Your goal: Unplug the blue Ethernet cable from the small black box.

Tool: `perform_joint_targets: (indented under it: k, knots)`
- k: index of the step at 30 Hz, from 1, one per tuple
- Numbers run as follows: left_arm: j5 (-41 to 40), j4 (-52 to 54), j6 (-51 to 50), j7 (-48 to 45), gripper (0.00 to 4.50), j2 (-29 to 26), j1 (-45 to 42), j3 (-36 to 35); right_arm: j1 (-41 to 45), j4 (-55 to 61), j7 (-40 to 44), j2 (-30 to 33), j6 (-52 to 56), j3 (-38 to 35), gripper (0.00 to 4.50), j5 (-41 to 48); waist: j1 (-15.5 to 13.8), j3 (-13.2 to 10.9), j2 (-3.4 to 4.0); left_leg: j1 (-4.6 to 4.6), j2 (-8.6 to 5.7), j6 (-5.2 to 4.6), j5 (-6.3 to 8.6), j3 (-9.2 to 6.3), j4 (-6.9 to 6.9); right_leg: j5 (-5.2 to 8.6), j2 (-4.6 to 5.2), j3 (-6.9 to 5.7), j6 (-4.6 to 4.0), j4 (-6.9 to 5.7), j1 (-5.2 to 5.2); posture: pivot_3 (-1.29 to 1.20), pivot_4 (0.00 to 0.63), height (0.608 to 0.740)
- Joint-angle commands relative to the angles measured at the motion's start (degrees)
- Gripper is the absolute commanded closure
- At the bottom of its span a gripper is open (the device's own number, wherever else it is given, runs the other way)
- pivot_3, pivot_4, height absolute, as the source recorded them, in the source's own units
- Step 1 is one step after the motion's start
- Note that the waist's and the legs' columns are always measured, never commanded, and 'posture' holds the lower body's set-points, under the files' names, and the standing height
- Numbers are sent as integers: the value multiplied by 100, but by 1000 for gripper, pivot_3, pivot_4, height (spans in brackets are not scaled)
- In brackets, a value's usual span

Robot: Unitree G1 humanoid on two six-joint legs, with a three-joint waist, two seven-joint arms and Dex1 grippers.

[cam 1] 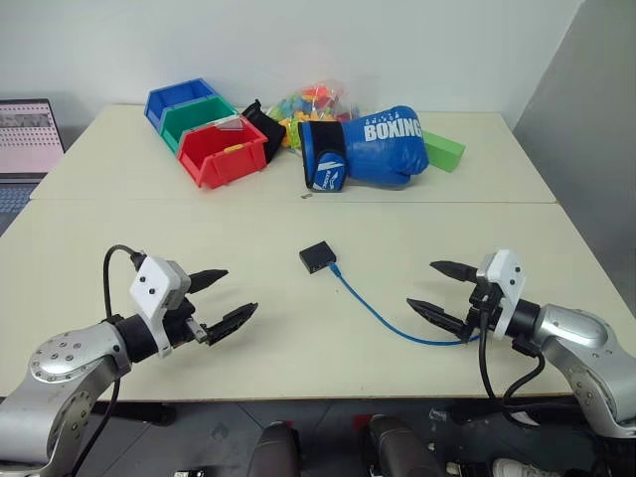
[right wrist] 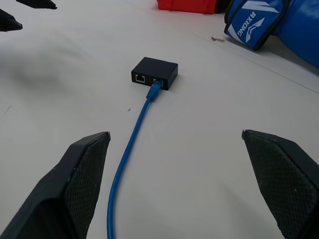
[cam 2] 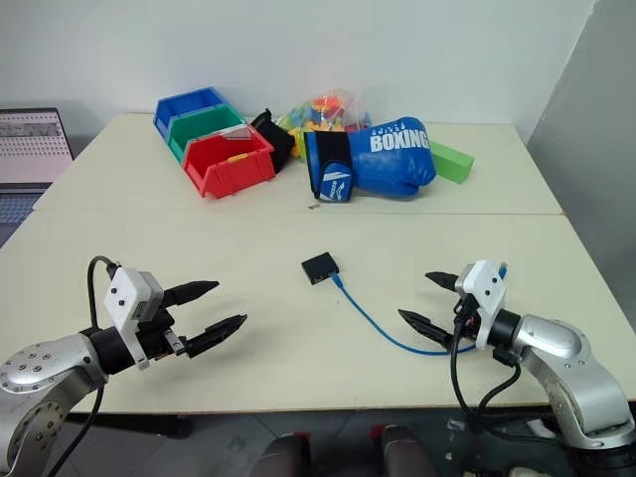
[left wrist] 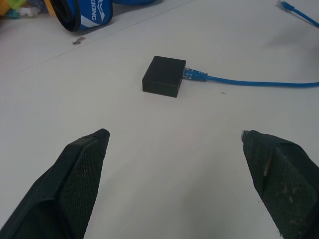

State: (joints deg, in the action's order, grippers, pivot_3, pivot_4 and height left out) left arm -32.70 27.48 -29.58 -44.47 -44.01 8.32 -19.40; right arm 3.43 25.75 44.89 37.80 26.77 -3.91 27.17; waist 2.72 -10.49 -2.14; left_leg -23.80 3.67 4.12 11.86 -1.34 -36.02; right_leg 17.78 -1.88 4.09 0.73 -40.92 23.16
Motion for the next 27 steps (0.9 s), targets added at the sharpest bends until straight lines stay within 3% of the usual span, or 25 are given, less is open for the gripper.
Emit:
perform_joint_targets:
  k: [1,27]
  knots:
    - [-49,216,152,-29,0,57,-3,-76,99,28,58,56,-117,-113,9,18,-1,0,0,0,0,0,0,1,0,0,0,0,0,0,0,0,150,740]
    - [62,249,234,-186,0,17,-98,86,168,119,-363,-413,4,413,9,-166,0,0,0,0,1,0,0,0,0,0,0,0,0,0,0,0,150,740]
